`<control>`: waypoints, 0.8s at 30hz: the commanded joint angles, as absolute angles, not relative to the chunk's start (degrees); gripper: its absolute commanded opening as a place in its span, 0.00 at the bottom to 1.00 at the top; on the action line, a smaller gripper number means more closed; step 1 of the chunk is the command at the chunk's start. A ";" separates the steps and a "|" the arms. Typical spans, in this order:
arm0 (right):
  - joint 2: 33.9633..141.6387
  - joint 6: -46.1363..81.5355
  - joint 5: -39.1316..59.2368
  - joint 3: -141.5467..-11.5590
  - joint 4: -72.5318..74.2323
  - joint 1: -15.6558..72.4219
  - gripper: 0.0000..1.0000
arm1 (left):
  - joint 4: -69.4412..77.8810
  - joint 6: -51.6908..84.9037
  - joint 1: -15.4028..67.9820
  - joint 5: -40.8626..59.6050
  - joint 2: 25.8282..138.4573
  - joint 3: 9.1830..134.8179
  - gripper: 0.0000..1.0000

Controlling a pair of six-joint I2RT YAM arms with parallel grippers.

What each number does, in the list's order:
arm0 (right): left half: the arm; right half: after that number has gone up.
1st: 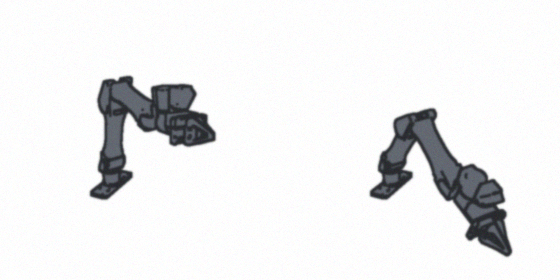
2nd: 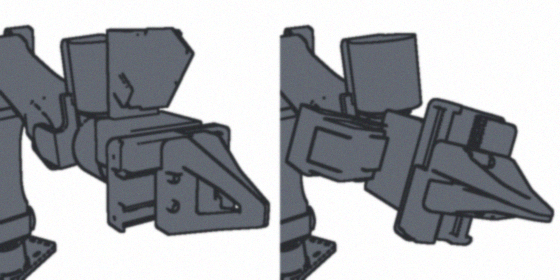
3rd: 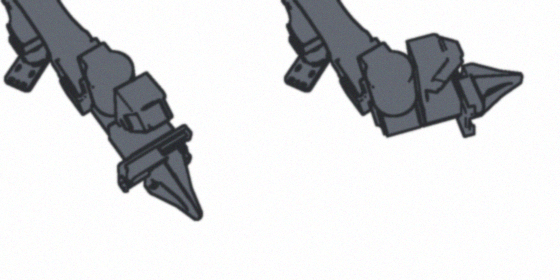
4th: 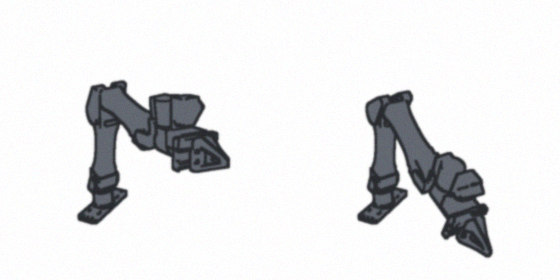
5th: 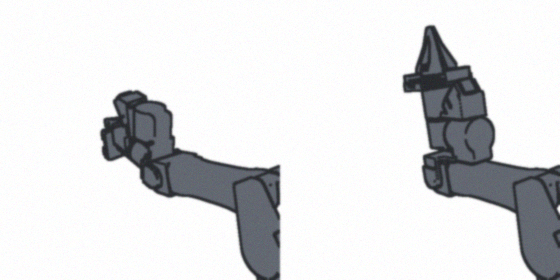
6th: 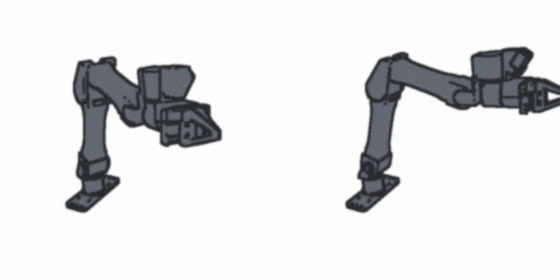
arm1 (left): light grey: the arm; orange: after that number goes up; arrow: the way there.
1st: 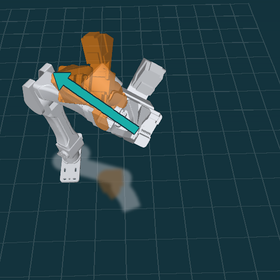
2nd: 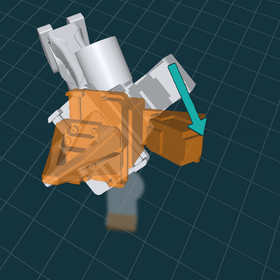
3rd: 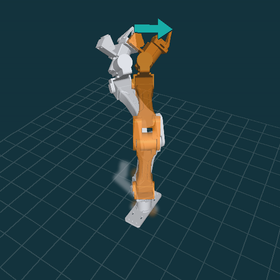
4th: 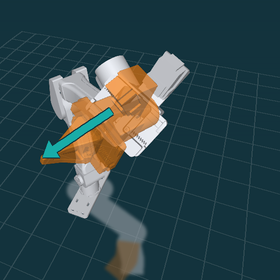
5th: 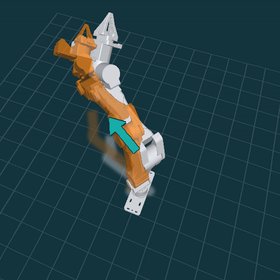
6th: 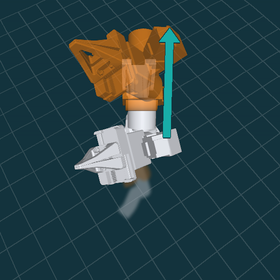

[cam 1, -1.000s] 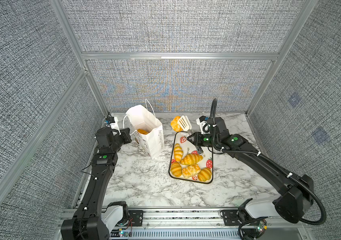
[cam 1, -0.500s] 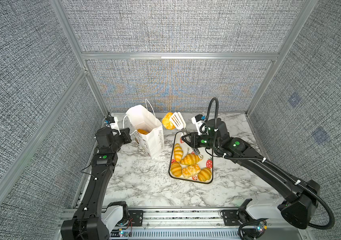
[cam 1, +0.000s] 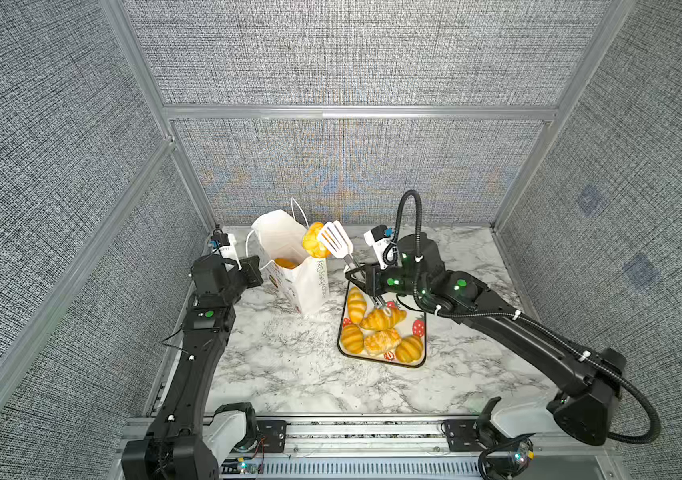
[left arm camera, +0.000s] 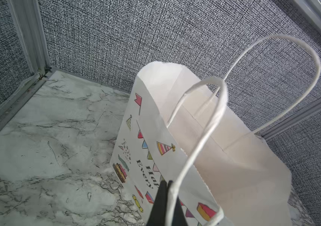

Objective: Place the fake bread into the paper bag
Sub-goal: 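Carry the clamped knotted bun with the right tongs over the bag opening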

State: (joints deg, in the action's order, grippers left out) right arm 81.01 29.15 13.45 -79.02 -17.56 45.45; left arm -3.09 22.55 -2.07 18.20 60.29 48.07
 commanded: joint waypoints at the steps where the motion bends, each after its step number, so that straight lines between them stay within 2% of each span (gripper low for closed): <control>1: 82.14 27.82 13.15 -81.19 -14.96 46.22 0.28 | -2.33 22.50 -2.12 18.99 60.27 47.78 0.00; 24: 94.28 28.90 14.86 -90.53 -15.55 47.09 0.29 | -2.37 22.50 -2.19 19.01 60.38 47.74 0.00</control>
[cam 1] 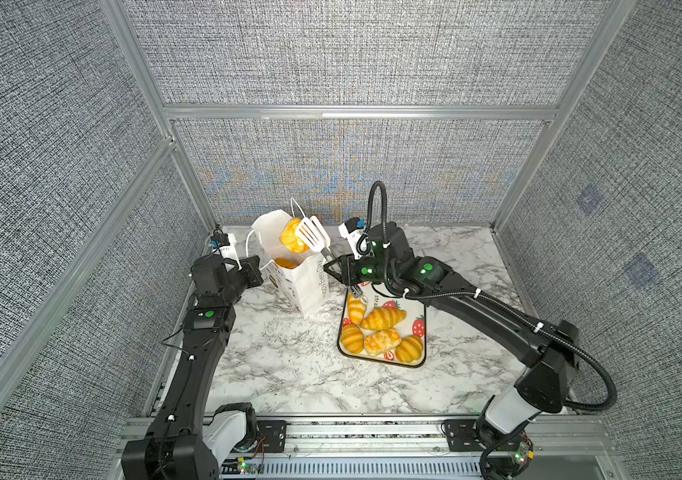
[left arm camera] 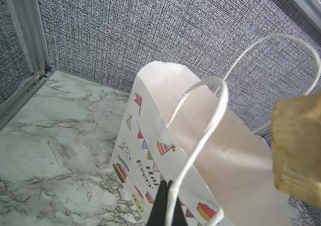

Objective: Place the fake bread into the paper bag
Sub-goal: 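Carry the clamped knotted bun with the right tongs over the bag opening, then lower the knotted bun into the bag and open the right tongs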

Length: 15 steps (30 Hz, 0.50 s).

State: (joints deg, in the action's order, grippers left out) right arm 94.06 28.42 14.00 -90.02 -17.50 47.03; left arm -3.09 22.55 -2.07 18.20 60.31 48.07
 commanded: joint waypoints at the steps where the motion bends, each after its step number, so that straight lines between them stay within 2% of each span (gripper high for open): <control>1: 94.44 29.00 14.89 -90.53 -15.46 47.11 0.29 | -2.37 22.50 -2.15 19.01 60.38 47.78 0.00; 15: 95.61 29.58 14.72 -89.66 -15.90 47.13 0.40 | -2.37 22.50 -2.15 18.90 60.38 47.83 0.00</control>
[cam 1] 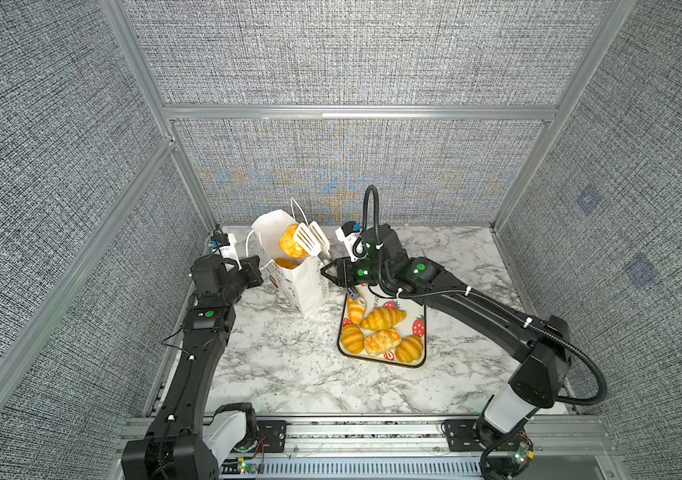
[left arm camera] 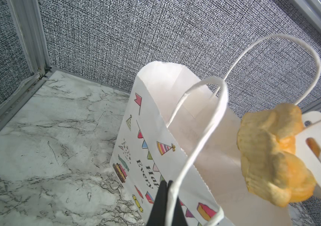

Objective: Place the fake bread into the paper bag
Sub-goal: 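Lower the knotted bun into the bag and open the right tongs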

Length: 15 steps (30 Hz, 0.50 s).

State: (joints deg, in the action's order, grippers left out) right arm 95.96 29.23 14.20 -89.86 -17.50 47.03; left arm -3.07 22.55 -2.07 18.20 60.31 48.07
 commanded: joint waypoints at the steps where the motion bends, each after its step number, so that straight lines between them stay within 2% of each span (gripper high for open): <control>1: 95.48 29.54 14.74 -89.50 -15.85 47.07 0.41 | -2.41 22.54 -2.12 18.90 60.34 47.82 0.00; 5: 95.37 29.62 14.64 -89.13 -15.91 47.10 0.46 | -2.45 22.52 -2.15 18.90 60.34 47.87 0.00; 15: 94.14 29.26 14.24 -88.38 -16.44 47.12 0.48 | -2.42 22.46 -2.11 18.81 60.38 47.86 0.00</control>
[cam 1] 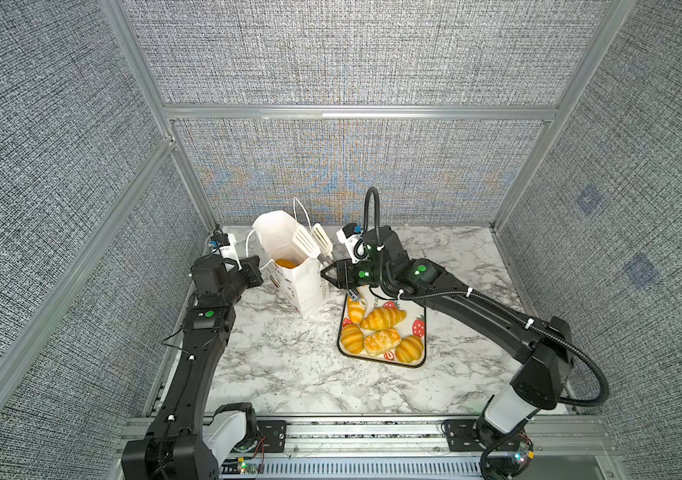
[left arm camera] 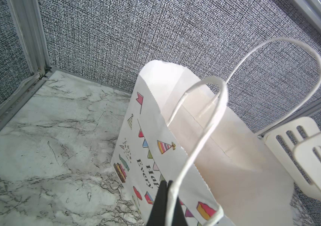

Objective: Place the fake bread into the paper bag
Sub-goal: 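Lower the knotted bun into the bag and open the right tongs, then raise the empty right tongs out of the bag and move back over the tray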

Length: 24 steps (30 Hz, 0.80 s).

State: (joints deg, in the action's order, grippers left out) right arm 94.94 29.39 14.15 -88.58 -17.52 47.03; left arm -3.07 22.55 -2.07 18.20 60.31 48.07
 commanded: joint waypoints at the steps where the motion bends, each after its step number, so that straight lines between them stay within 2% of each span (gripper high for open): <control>1: 93.98 29.22 14.15 -88.19 -16.36 47.10 0.48 | -2.42 22.41 -2.13 18.89 60.38 47.87 0.00; 15: 88.97 28.83 13.30 -86.68 -16.78 47.20 0.48 | -2.44 22.47 -2.13 18.90 60.37 47.79 0.00; 24: 83.84 27.47 9.23 -84.47 -19.43 47.20 0.48 | -2.28 22.42 -2.11 19.00 60.23 47.73 0.00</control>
State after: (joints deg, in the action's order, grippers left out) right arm 84.97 28.27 11.55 -84.84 -19.55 47.13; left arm -3.07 22.55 -2.07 18.20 60.31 48.07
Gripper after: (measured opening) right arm 0.477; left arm 0.052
